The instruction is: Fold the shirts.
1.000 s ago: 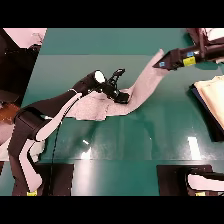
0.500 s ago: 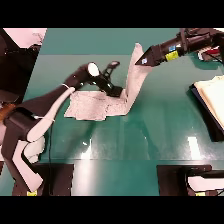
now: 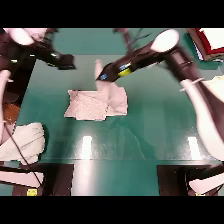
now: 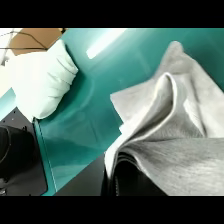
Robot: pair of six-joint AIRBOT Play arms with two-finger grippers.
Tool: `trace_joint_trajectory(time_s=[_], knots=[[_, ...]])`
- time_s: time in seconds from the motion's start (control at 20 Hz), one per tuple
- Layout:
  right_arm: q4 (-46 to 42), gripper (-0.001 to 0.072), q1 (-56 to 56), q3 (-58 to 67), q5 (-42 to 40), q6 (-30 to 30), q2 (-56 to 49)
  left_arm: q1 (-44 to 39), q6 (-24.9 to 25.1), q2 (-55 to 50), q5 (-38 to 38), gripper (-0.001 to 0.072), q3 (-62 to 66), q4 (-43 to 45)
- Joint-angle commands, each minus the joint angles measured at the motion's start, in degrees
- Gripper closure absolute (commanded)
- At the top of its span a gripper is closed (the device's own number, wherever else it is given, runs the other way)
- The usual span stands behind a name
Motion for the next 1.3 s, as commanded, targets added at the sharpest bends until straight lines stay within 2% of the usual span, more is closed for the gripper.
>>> trace_joint_trajectory(time_s=[0.0,0.1,0.15,0.3,0.5,0.6,0.7,0.75,0.8,1.0,1.25], knots=[[0.04,0.0612,8.79,1.57,-10.62,-7.34,-8.50,7.72,0.48,6.21,-2.16,0.0686,0.04,1.03],[0.11,0.0200,11.50,6.56,-12.57,-7.65,-13.77,9.81,0.48,7.63,-2.62,0.0686,0.04,1.03],[0.11,0.0126,12.24,9.77,-11.91,-7.58,-15.98,10.16,0.48,7.98,-3.02,0.0686,0.04,1.09],[-1.66,0.0188,11.10,10.93,-7.10,-5.20,-14.73,10.14,1.33,8.20,-4.85,0.0686,-0.02,1.09],[-11.65,0.0188,1.90,-5.64,1.53,-0.46,-3.23,9.97,1.36,8.20,-6.19,0.0686,-0.02,0.94],[-12.00,0.0188,-4.35,-16.76,0.98,1.62,2.34,9.60,1.38,8.20,-6.40,0.0686,-0.02,0.68],[-11.89,0.0184,-10.75,-27.04,-3.10,4.42,6.69,9.01,1.44,8.20,-5.99,0.0686,-0.02,-0.07],[-11.56,0.0103,-13.53,-31.01,-5.07,5.18,8.07,8.59,1.84,8.20,-5.79,0.0686,-0.02,-0.17],[-9.18,0.0005,-16.24,-34.47,-6.47,5.18,8.72,8.11,2.56,8.20,-5.40,0.0686,-0.02,-0.28],[2.32,0.0013,-20.70,-39.34,-9.44,3.63,5.09,5.42,3.76,8.07,-4.07,0.0686,-0.02,-0.28],[9.75,0.0019,-15.19,-31.93,-8.87,3.28,-5.51,3.89,4.37,7.96,-3.98,0.0686,-0.31,-0.22]])
